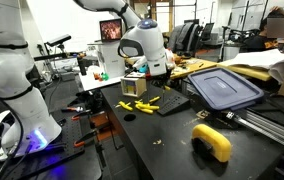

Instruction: Remove the hammer from the box and put it on the hammer holder first position

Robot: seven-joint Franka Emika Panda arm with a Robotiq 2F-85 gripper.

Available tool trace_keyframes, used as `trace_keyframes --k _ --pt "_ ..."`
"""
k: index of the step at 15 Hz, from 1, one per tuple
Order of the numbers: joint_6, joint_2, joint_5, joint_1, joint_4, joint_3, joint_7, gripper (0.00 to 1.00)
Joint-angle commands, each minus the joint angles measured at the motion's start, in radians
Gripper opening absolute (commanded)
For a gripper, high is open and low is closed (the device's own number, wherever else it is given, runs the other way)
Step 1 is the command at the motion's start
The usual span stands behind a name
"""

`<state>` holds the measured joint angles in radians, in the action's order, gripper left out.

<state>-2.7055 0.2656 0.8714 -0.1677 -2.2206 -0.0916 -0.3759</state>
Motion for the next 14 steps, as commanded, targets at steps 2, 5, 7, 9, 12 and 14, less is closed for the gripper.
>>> trace_keyframes --k 2,5,7,9,12,14 --pt "-0.052 0.017 0.006 0.03 -0.01 -0.002 0.025 0.04" --pt "-0.061 0.028 -0.016 0.032 -0.009 -0.013 0.017 0.04" --pt "-0.055 0.021 -0.03 0.026 -0.016 -0.022 0.018 0.04" --pt "-0.057 0.028 -0.038 0.024 -0.01 -0.027 0.014 0.04" --pt "-0.061 0.029 -0.036 0.023 -0.012 -0.026 0.017 0.04" --pt "-0.062 0.032 -0.038 0.026 -0.01 -0.027 0.013 0.04"
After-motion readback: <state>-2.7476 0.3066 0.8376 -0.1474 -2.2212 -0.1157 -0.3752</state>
